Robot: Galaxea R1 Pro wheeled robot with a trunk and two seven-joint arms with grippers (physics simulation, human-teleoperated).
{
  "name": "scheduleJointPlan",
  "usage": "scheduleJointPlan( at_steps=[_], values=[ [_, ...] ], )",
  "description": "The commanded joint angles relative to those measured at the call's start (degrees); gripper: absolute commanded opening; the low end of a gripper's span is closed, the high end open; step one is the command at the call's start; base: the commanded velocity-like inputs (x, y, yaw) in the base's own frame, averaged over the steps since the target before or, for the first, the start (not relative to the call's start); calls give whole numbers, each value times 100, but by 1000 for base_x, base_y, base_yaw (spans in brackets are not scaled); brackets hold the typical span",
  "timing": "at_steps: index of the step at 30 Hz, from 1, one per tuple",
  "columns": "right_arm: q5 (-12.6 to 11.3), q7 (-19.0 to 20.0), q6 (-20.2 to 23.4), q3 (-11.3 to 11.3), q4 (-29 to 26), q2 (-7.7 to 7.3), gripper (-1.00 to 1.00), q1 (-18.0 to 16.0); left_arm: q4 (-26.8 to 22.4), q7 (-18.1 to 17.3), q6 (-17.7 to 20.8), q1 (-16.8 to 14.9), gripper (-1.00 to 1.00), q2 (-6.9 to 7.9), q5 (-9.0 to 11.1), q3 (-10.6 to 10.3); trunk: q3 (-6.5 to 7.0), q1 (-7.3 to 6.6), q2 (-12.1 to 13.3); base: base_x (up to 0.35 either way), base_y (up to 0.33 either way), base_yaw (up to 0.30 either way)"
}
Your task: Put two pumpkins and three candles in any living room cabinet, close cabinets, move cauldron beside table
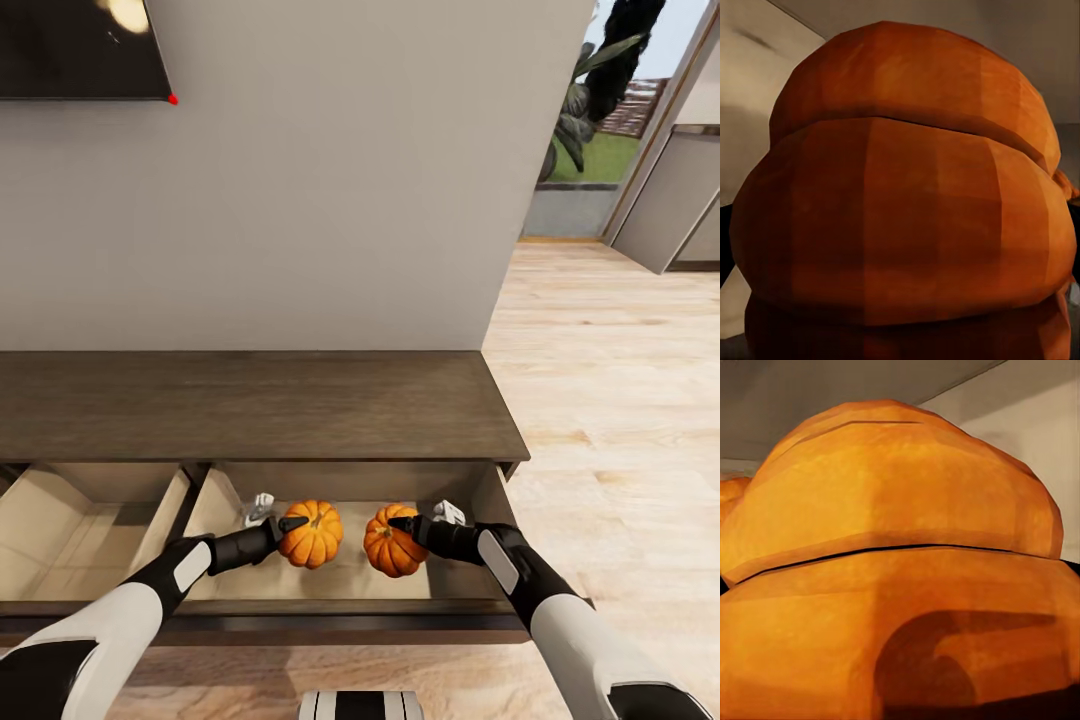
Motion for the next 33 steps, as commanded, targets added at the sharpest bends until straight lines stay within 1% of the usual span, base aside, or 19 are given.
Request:
scheduleJointPlan(
  at_steps=[1,4,13,15,18,21,24,29,33],
  values=[
    [5,-1,-5,0,60,4,-100,-5,28,40,6,0,-100,-1,14,14,0,0,0,0,0,0],
    [25,-2,-18,2,236,8,-100,-76,56,166,6,0,-100,-1,19,18,0,0,0,0,0,0],
    [53,-2,-61,2,541,9,-100,-171,69,215,14,0,-100,-1,14,16,0,0,0,0,0,0],
    [56,-2,-175,8,631,9,-100,-205,95,290,11,2,-100,-1,14,12,0,0,0,0,0,0],
    [63,-2,-231,18,723,-6,-100,-218,230,421,5,6,-100,-5,14,10,0,0,0,0,0,0],
    [65,-2,-250,25,750,-4,-100,-220,258,441,-1,6,-100,-3,14,10,0,0,0,0,0,0],
    [66,-2,-526,44,758,0,-100,-221,252,437,-26,5,-100,-9,6,10,0,0,0,0,0,0],
    [69,-4,-590,46,759,1,-100,-220,249,435,-44,8,-100,-6,7,10,0,0,0,0,0,0],
    [72,-65,-600,46,907,1,-100,-222,243,407,-42,8,-100,-2,13,10,0,0,0,0,0,0]
  ],
)
